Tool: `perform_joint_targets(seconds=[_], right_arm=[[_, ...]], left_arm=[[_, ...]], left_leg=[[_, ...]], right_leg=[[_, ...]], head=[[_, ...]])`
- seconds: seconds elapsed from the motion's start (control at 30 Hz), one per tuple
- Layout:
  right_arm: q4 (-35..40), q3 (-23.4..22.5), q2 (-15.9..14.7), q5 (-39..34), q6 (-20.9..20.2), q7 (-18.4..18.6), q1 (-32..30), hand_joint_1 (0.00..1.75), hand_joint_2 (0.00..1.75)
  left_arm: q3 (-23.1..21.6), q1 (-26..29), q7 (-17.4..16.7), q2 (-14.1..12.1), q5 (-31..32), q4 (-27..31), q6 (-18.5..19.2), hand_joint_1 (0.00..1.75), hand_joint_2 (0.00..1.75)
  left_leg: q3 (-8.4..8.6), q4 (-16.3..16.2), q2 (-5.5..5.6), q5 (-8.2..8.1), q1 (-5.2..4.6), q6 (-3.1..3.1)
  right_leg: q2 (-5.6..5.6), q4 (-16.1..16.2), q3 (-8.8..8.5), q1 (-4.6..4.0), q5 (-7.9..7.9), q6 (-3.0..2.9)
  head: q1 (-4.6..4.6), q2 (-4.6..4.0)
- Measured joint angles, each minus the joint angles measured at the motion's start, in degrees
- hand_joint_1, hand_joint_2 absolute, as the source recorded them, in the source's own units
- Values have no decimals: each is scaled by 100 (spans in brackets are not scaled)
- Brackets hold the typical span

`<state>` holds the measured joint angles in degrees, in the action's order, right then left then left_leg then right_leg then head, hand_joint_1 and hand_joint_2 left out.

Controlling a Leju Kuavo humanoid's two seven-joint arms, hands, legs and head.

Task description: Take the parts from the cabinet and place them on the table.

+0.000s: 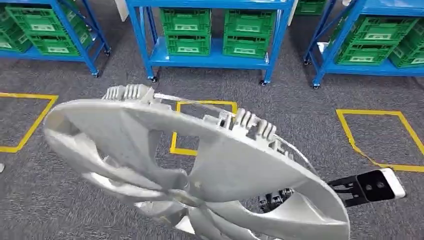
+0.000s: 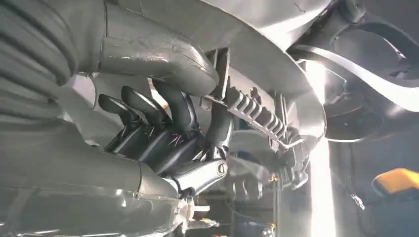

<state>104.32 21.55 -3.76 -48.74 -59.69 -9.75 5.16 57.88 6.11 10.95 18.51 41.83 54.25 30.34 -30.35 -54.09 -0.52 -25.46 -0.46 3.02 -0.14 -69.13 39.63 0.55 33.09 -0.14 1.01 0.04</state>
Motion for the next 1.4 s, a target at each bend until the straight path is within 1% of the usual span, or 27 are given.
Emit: perform_joint_targets(seconds=[0.03,0.07,0.1,0.17,0.2,0.23,0.27,0.33,0.37,0.4,0.43,0.5,0.53,0.57,0.6,0.7,0.73,0.83,0.9,0.93,1.0,1.07,1.13,1.2,1.27,1.33,1.4], right_arm=[[-2,2,-4,0,-7,0,3,173,175],[-2,2,-13,0,-7,0,3,173,175],[-2,2,-22,0,-9,0,4,173,175],[-2,4,-26,0,-15,0,12,173,175],[-2,4,-26,-2,-20,-2,23,173,175],[0,11,-24,0,-22,-2,37,173,175],[-2,13,-26,-9,-22,-11,32,173,175],[-2,15,-24,11,-22,-11,47,173,175],[-4,15,-24,15,-22,-13,46,173,175],[-4,18,-20,26,-22,-18,54,173,175],[-4,18,-11,33,-22,-24,54,173,175],[-4,20,-2,48,-22,-39,52,173,175],[-4,20,-2,57,-22,-50,49,173,175],[-4,22,-2,68,-24,-61,46,173,175],[-4,22,-2,79,-26,-68,42,173,175],[-4,22,-2,94,-44,-90,43,173,175],[-4,22,-2,96,-44,-92,46,173,175],[-4,24,4,101,-46,-98,55,173,175],[2,20,2,105,-46,-101,55,173,175],[2,17,2,109,-46,-103,63,173,175],[2,11,-7,114,-46,-105,44,173,175],[2,11,-17,120,-46,-107,21,173,175],[2,11,-24,133,-46,-107,13,173,175],[2,11,-26,138,-46,-107,16,173,175],[4,11,-26,138,-46,-109,10,173,175],[4,11,-28,136,-48,-118,6,173,175],[4,11,-26,138,-48,-118,9,173,175]], left_arm=[[13,-1,2,0,9,0,13,0,175],[26,-1,4,2,9,-2,15,0,175],[37,0,4,7,9,-2,17,0,175],[61,0,6,13,13,-2,20,0,175],[70,0,9,13,18,0,20,0,175],[77,6,13,15,18,2,20,0,175],[87,9,15,20,22,2,26,0,175],[114,18,24,24,29,2,26,0,175],[129,26,24,24,37,2,26,0,175],[149,31,30,26,72,2,26,0,175],[162,34,33,35,88,2,28,0,175],[203,33,39,37,136,2,35,0,175],[216,32,50,37,138,2,37,0,175],[223,32,59,42,144,2,55,0,175],[227,31,66,42,149,2,68,0,175],[251,28,83,40,153,4,85,0,175],[269,24,85,28,155,26,85,0,175],[299,27,89,42,168,35,96,0,175],[304,23,100,50,199,44,137,0,175],[304,19,116,50,199,44,151,0,175],[308,18,140,61,241,44,162,0,175],[330,19,188,68,295,44,170,0,175],[352,23,229,72,328,44,170,0,175],[361,22,247,83,335,44,170,0,175],[363,22,256,83,337,44,170,0,175],[365,23,260,87,339,44,170,0,175],[365,24,260,83,339,46,170,0,175]], left_leg=[[-130,-20,-3,96,1,-6],[-244,-37,-3,165,3,-14],[-376,-63,-8,240,10,-36],[-599,-155,-8,340,33,-90],[-687,-238,-7,376,26,-127],[-778,-333,-3,396,9,-160],[-783,-341,-5,437,7,-203],[-796,-325,-9,530,40,-270],[-818,-326,-11,575,62,-296],[-867,-407,1,406,78,-332],[-959,-688,0,36,83,-374],[-1221,-1569,2,-528,105,-428],[-1330,-1986,2,-658,109,-440],[-1324,-2151,2,-642,109,-441],[-1157,-2016,3,-539,109,-431],[-112,-513,53,-119,91,-315],[32,-256,78,-233,65,-265],[-28,-250,63,-162,1,-214],[5,-90,26,-44,63,-111],[-19,-76,25,-22,61,-75],[-96,-79,25,17,48,-37],[-152,-85,27,47,46,-42],[-163,-99,29,60,48,-57],[-181,-174,32,46,50,-82],[-258,-267,32,20,5,-144],[-279,-254,27,61,21,-211],[-337,-316,36,14,53,-270]], right_leg=[[0,-408,40,5,77,66],[0,-587,0,19,-30,155],[-1,-512,-164,42,-243,268],[-3,188,-729,81,-557,384],[-3,708,-1107,100,-428,353],[5,1335,-1491,48,-100,263],[2,1334,-1409,39,-40,170],[5,1314,-1361,6,-89,81],[-3,1332,-1332,48,-154,12],[-12,1331,-1288,52,-207,-35],[-14,1329,-1234,49,-262,-73],[-13,1319,-1136,41,-353,-83],[-11,1315,-1083,34,-389,-71],[-10,1312,-1045,32,-425,-63],[-7,1311,-1013,30,-451,-49],[-3,1305,-1019,20,-491,-18],[-9,1305,-977,8,-519,24],[-12,1331,-952,38,-582,123],[-5,1266,-887,29,-527,154],[-2,1037,-777,26,-370,130],[0,56,-325,33,64,86],[-1,-590,-38,34,244,134],[-2,-88,-339,45,-7,249],[-9,1087,-958,58,-421,332],[1,1307,-1009,32,-436,179],[8,1290,-972,-2,-459,109],[8,1321,-1011,63,-506,36]], head=[[-7,0],[-4,0],[-4,0],[-4,0],[-7,0],[-12,0],[25,0],[24,0],[17,0],[20,0],[41,0],[41,0],[41,0],[41,0],[41,0],[44,0],[30,0],[59,0],[50,0],[44,0],[39,0],[39,0],[39,0],[37,0],[52,0],[48,0],[44,0]])
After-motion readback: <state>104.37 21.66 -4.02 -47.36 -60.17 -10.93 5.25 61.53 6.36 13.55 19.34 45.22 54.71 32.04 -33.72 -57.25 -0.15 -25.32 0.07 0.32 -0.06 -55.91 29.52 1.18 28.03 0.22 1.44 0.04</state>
